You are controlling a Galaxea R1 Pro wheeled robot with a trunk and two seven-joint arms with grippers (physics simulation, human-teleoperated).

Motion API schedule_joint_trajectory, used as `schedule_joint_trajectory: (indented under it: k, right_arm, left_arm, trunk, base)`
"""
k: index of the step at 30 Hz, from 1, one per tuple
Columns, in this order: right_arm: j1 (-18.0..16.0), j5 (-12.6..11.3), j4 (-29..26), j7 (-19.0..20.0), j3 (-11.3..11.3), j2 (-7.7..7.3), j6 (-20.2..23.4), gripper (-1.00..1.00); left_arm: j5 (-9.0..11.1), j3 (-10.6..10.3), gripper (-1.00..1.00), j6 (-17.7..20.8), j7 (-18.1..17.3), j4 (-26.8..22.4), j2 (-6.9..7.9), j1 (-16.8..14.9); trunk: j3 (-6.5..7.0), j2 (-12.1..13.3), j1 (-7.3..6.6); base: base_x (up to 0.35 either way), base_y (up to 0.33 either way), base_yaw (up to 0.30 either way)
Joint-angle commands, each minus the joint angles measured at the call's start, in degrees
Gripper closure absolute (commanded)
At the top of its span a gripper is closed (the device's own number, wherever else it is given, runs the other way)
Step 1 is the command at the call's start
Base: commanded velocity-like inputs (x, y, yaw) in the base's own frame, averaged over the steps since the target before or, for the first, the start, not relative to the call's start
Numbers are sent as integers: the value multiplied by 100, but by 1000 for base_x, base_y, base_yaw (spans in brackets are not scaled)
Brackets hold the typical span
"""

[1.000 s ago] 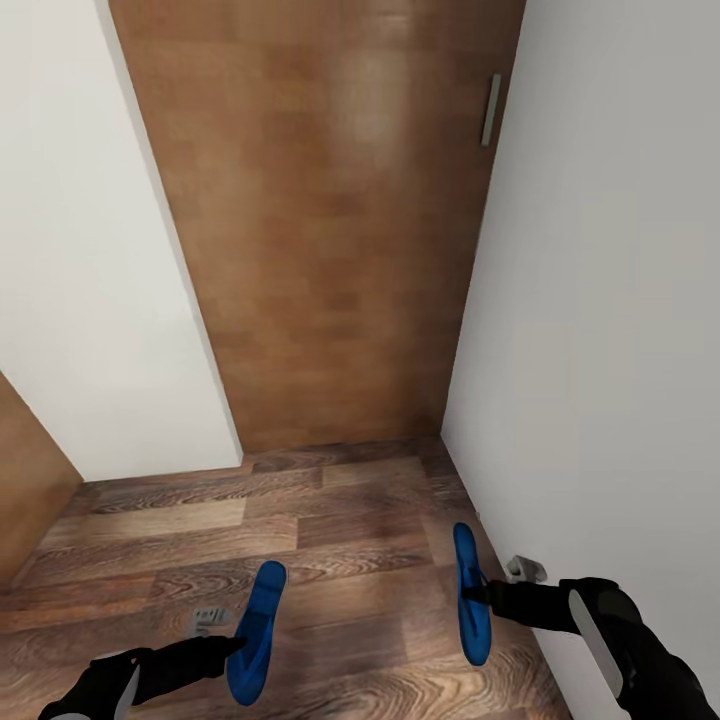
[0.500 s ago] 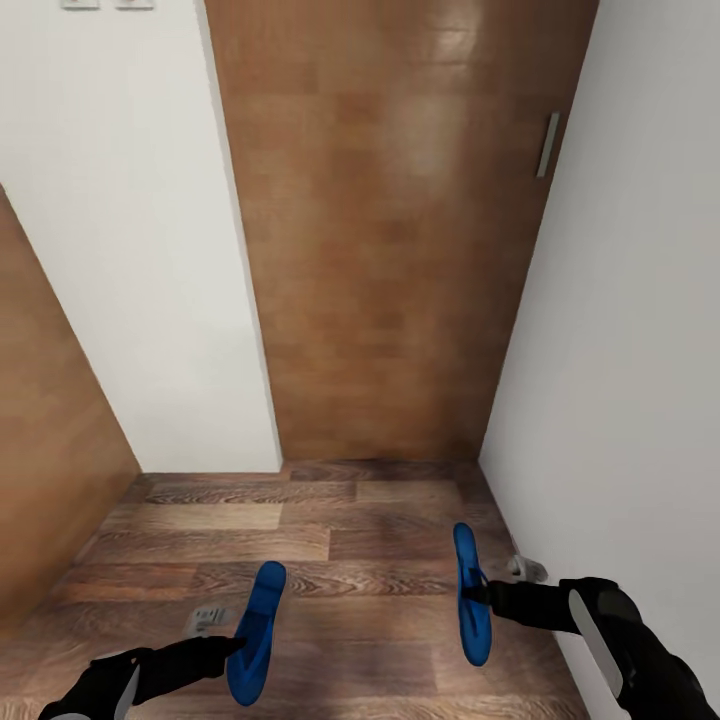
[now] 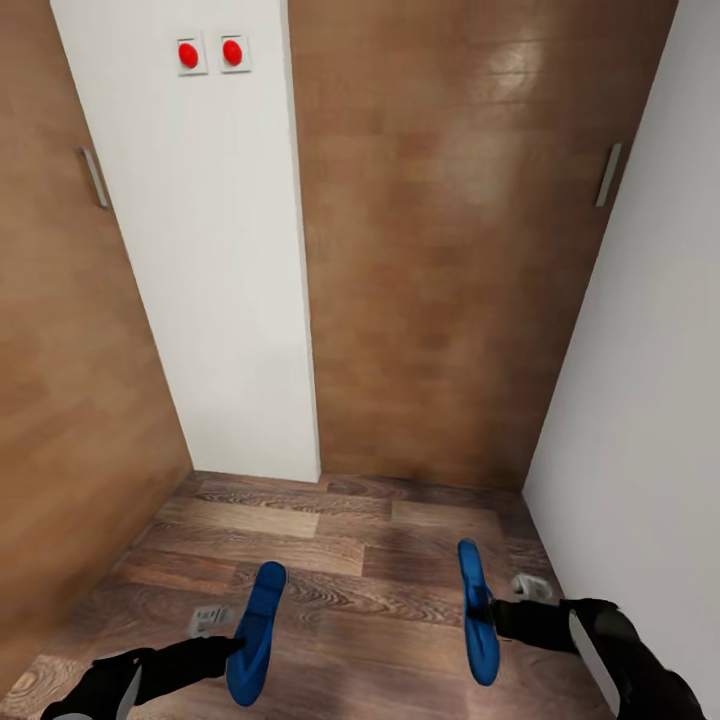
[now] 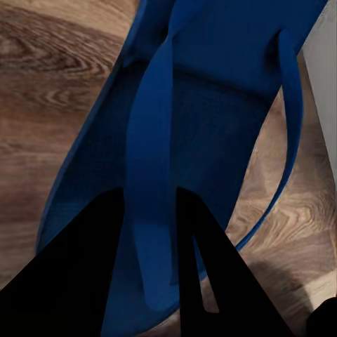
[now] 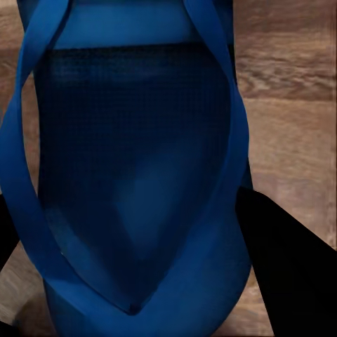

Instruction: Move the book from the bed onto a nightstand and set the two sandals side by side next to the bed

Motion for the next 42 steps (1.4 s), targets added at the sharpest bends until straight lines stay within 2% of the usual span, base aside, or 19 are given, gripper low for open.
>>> schedule_joint_trajectory:
  k: [1,3,4,5,8,9,11,13,15,19,23,26,28,32,38,42]
  right_arm:
    - [-2,52,220,-9,-6,1,-271,100]
    - [-3,282,545,-2,-5,2,-718,100]
    - [0,472,795,6,-6,2,-1031,100]
    - [-1,551,905,8,-8,2,-1156,100]
    - [-2,643,1134,12,-17,2,-1319,100]
    - [-3,679,1564,12,-20,2,-1379,100]
    - [-3,692,1923,13,-21,-3,-1445,100]
    - [-3,685,2307,13,-24,-14,-2011,100]
    - [-1,679,2542,15,-26,-17,-2501,100]
    - [-3,675,2822,23,-29,-35,-2982,100]
    - [-3,674,2868,16,-30,-36,-3054,100]
    - [-3,674,2879,14,-30,-40,-3066,100]
    - [-4,674,2881,14,-30,-41,-3068,100]
    - [-4,670,2883,10,-30,-41,-3069,100]
    - [-4,667,2884,4,-30,-42,-3070,100]
    - [-3,670,2884,5,-30,-42,-3071,100]
  left_arm:
    - [-28,50,100,57,58,-3,-8,-8]
    - [-24,53,100,54,198,1,-13,-8]
    - [-23,55,100,43,301,4,-26,-8]
    - [-22,55,100,30,343,5,-45,-8]
    - [-26,56,100,-41,425,7,-88,-8]
    - [-34,55,100,-190,653,12,-176,-8]
    - [-37,56,100,-275,953,40,-255,-8]
    - [-35,51,100,-386,1381,347,-303,-8]
    - [-32,49,100,-521,1659,571,-315,-8]
    - [-22,55,100,-759,2105,772,-384,-8]
    - [-23,56,100,-795,2194,800,-503,-8]
    - [-24,56,100,-800,2227,805,-537,-8]
    - [-22,60,100,-801,2288,805,-542,-8]
    - [-21,64,100,-807,2479,806,-548,-8]
    - [-21,60,100,-807,2526,812,-549,-8]
    - [-21,57,100,-803,2529,810,-549,-8]
  trunk:
    - [17,-1,-4]
    - [62,2,-9]
    - [84,3,-12]
    - [106,4,-14]
    - [173,8,-22]
    - [195,10,-24]
    - [239,12,-30]
    - [283,15,-35]
    - [328,18,-40]
    - [416,23,-50]
    - [505,28,-61]
    - [571,32,-68]
    - [616,35,-73]
    - [616,35,-73]
    - [616,35,-73]
    - [696,118,-123]
  base:
    - [0,0,293]
    - [0,0,294]
    - [0,0,294]
    - [0,0,294]
    - [0,0,294]
    - [0,0,294]
    - [0,0,294]
    - [0,0,294]
    - [0,0,294]
    - [0,0,293]
    - [0,0,293]
    - [0,0,293]
    - [0,0,293]
    - [0,0,293]
    - [0,0,173]
    - [0,0,21]
